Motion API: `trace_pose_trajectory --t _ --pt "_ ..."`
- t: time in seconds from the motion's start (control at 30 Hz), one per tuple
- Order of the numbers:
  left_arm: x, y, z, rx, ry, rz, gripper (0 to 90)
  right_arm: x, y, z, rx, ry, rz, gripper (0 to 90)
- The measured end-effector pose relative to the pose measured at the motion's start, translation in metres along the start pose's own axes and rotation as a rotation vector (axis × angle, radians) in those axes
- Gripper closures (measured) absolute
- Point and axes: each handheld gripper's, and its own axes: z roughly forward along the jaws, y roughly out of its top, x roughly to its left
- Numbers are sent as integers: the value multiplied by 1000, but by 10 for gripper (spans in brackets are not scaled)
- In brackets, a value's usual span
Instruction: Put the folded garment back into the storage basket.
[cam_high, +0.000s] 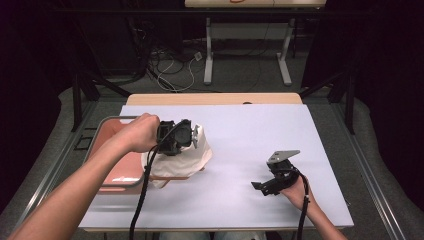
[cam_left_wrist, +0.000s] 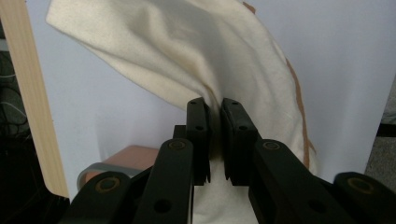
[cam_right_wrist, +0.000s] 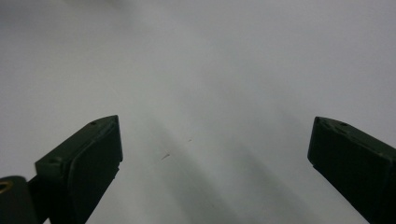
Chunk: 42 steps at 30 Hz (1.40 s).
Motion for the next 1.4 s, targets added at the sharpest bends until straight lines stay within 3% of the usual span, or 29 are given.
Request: trace_pose_trajectory --t 0.6,0.83,1.07,1.13,1.4 --pt "1 -23 -17 26 17 10 824 0 0 0 6 -1 -2 28" --pt "3 -35 -21 35 26 -19 824 -1 -1 3 3 5 -1 28" --pt "2 -48 -27 45 22 -20 824 0 -1 3 11 4 2 28" --pt "2 -52 -29 44 27 -28 824 0 -2 4 -6 8 4 28" --pt "4 -75 -36 43 47 -85 823 0 -1 3 12 5 -2 28"
